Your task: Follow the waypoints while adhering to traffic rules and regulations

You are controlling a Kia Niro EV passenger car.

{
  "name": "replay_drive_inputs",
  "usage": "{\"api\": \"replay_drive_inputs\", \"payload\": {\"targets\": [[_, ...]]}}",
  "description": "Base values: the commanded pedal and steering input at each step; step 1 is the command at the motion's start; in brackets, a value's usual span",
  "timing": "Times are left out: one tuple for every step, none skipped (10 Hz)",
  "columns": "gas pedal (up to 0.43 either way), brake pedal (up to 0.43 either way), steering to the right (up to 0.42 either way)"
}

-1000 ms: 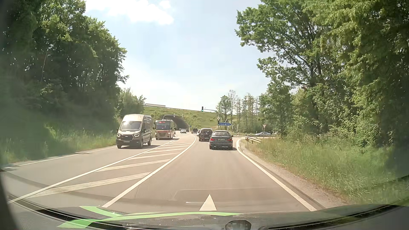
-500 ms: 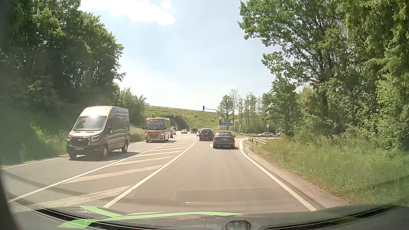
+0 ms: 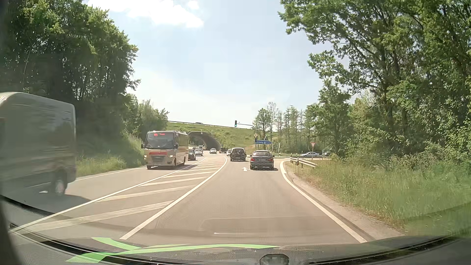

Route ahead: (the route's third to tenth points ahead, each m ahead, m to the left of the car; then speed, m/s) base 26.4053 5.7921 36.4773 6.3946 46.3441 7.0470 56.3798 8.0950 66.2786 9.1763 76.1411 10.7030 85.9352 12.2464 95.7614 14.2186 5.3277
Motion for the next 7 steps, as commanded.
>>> {"api": "replay_drive_inputs", "payload": {"targets": [[0.280,0.000,-0.014],[0.280,0.000,-0.014],[0.280,0.000,-0.014],[0.280,0.000,-0.014],[0.280,0.000,-0.014],[0.280,0.000,-0.014],[0.280,0.000,-0.014]]}}
